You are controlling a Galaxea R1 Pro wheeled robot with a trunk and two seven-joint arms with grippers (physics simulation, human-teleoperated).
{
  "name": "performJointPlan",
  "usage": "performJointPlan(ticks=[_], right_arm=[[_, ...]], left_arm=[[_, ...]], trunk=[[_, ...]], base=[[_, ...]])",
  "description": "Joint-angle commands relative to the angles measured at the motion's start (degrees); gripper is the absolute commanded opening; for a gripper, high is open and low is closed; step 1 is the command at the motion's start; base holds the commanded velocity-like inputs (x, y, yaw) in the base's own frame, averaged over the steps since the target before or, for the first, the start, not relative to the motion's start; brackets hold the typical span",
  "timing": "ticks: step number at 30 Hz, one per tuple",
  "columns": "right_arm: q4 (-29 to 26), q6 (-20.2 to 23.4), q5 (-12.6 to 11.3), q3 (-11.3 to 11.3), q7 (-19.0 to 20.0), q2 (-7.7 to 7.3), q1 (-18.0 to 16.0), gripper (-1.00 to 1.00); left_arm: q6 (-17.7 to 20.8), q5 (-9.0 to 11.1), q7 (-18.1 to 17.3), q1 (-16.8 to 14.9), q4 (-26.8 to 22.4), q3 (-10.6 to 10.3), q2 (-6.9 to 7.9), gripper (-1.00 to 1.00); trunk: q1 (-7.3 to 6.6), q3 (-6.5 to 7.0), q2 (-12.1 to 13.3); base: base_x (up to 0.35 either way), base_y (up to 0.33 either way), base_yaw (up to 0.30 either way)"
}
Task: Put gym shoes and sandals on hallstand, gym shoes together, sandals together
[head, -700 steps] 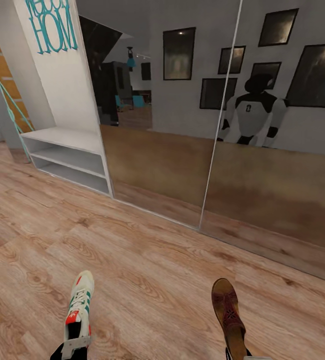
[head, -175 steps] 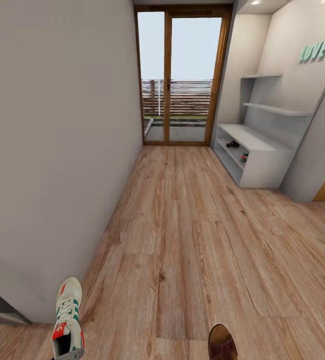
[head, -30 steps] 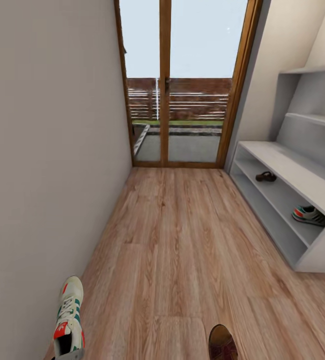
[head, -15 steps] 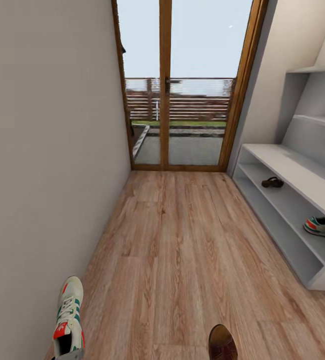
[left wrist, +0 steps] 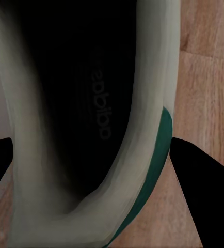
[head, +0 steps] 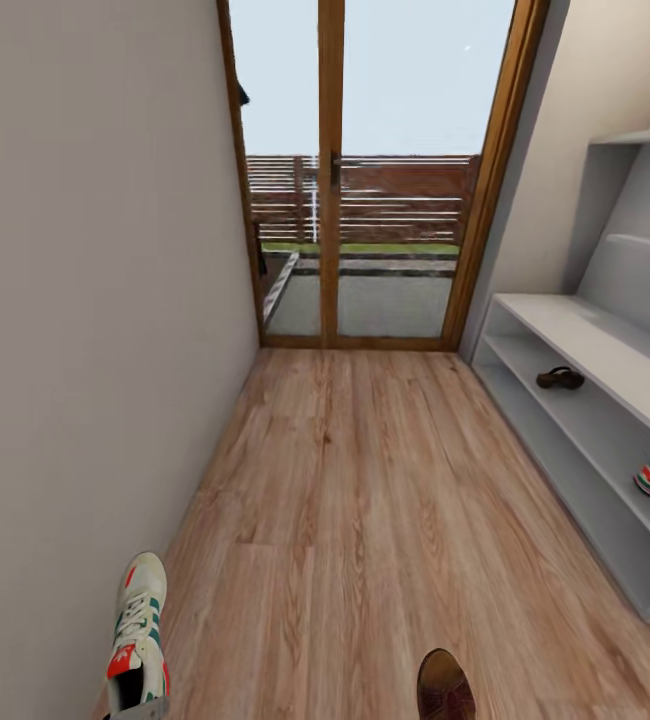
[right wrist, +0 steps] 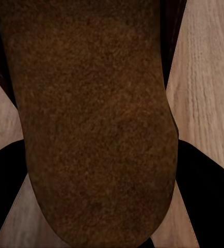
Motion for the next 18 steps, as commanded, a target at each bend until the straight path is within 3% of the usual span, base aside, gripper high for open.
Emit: performJointPlan(ticks=[1,18], right_arm=[[0.0,-0.1,0.6,-0.3,-0.3,0.03,0.0,-1.00],[0.0,-0.1,0.6,-0.3,-0.3,0.03,0.0,-1.00]], left_arm=[[-0.2,-0.6,0.2,-0.1,0.1,0.3,-0.01,-1.00],[-0.2,-0.6,0.2,-0.1,0.1,0.3,-0.08,-1.00]], trunk=[[0.03,-0.05,0.0],[0.03,-0.05,0.0]], base=[[0.339,0.000,0.000],[0.339,0.000,0.000]])
